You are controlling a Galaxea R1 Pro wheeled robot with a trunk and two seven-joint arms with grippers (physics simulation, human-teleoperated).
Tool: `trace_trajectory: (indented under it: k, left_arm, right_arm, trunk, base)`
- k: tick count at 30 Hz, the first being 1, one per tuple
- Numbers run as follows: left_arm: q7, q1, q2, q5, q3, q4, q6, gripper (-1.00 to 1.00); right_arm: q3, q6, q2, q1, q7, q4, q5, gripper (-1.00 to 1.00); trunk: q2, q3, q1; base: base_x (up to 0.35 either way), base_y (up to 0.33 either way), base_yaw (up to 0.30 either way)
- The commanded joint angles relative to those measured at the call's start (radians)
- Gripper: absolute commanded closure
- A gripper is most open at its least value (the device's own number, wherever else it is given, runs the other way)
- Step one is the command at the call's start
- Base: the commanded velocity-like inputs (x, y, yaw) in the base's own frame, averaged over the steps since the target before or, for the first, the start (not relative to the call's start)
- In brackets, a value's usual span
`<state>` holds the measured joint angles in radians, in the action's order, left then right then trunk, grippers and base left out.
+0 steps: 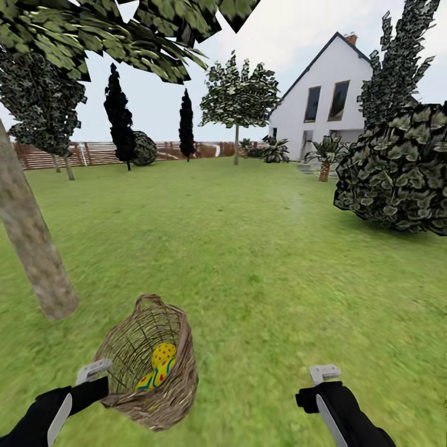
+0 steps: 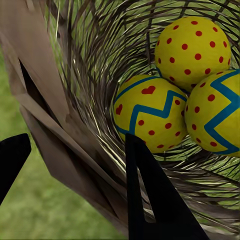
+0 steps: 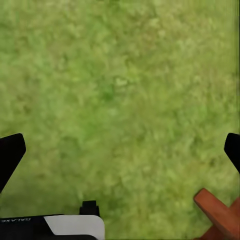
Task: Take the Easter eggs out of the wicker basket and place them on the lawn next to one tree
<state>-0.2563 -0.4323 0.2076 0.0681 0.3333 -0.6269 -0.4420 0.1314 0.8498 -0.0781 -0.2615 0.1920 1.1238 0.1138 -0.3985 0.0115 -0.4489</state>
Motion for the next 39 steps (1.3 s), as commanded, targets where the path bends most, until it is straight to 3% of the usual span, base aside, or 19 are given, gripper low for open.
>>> trace_trajectory:
  k: [1,25,39]
  left_arm:
    - [-0.003,-0.001,0.0,0.014,0.004,-0.002,-0.009,1.0]
    - [-0.004,0.0,0.001,0.015,0.004,-0.003,-0.009,1.0]
    - [-0.004,0.0,0.001,0.015,0.004,-0.002,-0.009,1.0]
  right_arm:
    - [0.004,0.003,-0.001,-0.001,0.01,0.001,0.01,-1.0]
    - [0.004,0.003,0.002,-0.001,0.01,0.001,0.01,-1.0]
    - [0.004,0.003,0.001,-0.001,0.01,0.001,0.009,-1.0]
  trunk:
    - [-0.001,0.001,-0.001]
    - [-0.001,0.001,-0.001]
    - [-0.001,0.001,-0.001]
  base:
    - [0.335,0.0,-0.196]
    - [0.335,0.0,-0.175]
    - [0.335,0.0,-0.006]
